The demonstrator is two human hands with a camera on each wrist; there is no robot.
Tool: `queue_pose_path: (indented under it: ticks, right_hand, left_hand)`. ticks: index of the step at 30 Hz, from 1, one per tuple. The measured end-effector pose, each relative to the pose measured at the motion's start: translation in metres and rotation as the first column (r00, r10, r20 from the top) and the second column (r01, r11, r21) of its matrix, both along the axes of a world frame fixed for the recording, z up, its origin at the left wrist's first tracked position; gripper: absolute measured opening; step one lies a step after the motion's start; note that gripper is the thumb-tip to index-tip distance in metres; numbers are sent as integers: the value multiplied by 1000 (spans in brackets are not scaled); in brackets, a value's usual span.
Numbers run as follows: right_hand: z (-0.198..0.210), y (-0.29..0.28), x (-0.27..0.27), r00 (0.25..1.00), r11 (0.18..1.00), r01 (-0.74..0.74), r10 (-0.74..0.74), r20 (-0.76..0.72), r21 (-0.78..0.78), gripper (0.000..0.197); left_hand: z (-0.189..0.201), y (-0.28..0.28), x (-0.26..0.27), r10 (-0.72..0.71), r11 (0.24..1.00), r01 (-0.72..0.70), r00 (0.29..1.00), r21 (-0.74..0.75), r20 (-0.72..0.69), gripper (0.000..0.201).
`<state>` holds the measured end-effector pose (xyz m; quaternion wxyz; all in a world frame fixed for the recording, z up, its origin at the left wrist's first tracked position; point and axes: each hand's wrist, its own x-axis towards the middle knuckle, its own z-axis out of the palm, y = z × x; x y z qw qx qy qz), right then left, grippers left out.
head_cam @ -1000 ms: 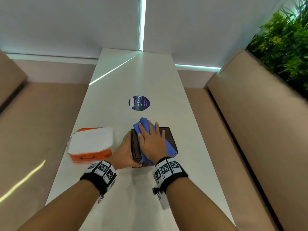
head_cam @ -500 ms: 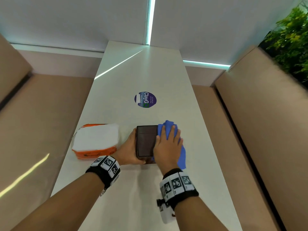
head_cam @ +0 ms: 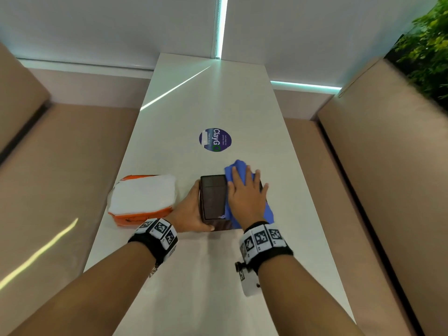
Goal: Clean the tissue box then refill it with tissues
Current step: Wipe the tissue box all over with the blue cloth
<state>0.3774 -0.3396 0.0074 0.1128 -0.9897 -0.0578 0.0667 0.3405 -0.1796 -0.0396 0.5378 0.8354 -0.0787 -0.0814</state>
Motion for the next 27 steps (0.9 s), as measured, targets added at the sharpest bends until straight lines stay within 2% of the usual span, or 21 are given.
queue_pose_path:
  ticks: [2,4,7,10,12,14,17,20,24,27]
  right_hand:
    - [1,-15,7,996,995,86,-85,-31,56,50]
    - [2,-28,12,991,972,121,-108,-74,203,49]
    - [3,-48,12,972,882,226,-181,-147,413,48]
    - [-1,-71,4,941,809,336,-310,-137,483,38]
    - [-10,-84,-2,928,810,372,-334,-165,454,34]
    - [-19,-93,-9,910,814,411,-340,-237,410,42]
    - [-24,-102,-18,911,889,384,-321,-260,247,48]
    - [-29,-104,-25,928,960,279,-269,-256,1,49]
    - [-42,-102,-29,919,971,202,-234,-317,-130,56]
    - [-57,-101,-34,935,964,143,-206,-288,-224,60]
  left_hand:
    - [-3,2,1,-10,1000,10,1000,4,-17,123]
    - [-5,3,4,-20,1000,20,999,17,-30,124]
    - [-6,5,9,-44,999,45,998,23,-38,126]
    - [-6,8,13,-75,996,77,996,39,-41,125]
    - [-4,10,16,-96,994,97,995,43,-41,127]
    - [-4,11,18,-114,992,116,993,51,-34,129]
    - [-5,12,20,-102,993,104,994,59,-28,130]
    - [-7,13,22,-90,994,91,996,57,-15,127]
    - [-8,14,24,-98,994,98,995,49,-3,125]
    - [-11,15,26,-95,995,94,995,45,6,122]
